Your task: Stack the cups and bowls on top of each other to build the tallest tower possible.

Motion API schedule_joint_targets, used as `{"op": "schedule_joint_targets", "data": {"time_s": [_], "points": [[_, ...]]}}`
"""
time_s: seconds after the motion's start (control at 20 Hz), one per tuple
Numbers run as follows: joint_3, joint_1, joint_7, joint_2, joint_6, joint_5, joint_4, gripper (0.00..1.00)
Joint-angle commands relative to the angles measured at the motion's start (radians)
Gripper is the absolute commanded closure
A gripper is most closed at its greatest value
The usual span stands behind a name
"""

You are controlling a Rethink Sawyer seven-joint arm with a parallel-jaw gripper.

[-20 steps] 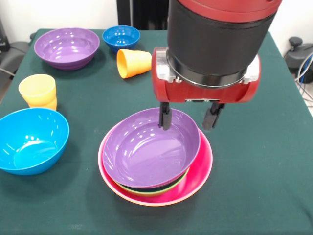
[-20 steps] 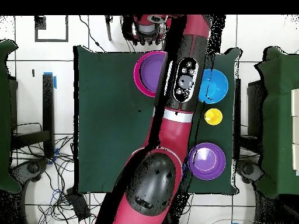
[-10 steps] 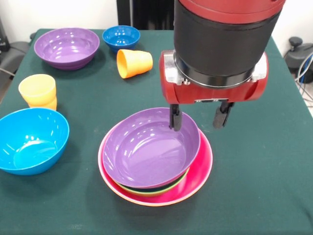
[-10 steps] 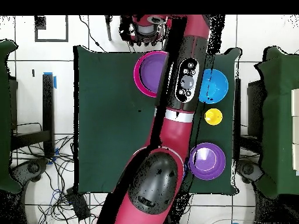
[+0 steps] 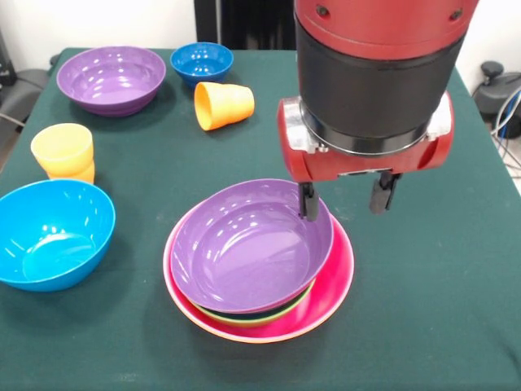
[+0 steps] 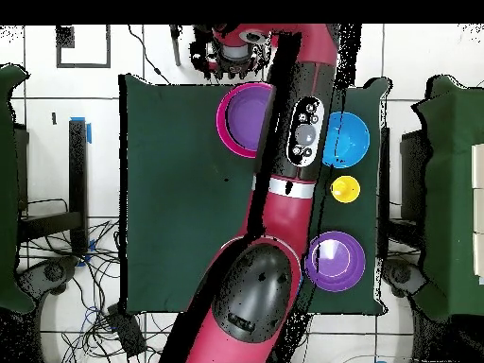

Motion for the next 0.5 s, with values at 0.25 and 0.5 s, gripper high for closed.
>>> {"op": "schedule_joint_targets", "data": {"time_s": [0.25,0.5], "points": [[-0.131,-0.007,-0.019,0.024,-0.050,0.037,0.121,0.00],[-0.146,0.005,0.002,0.043,-0.075,0.041,0.117,0.00]]}}
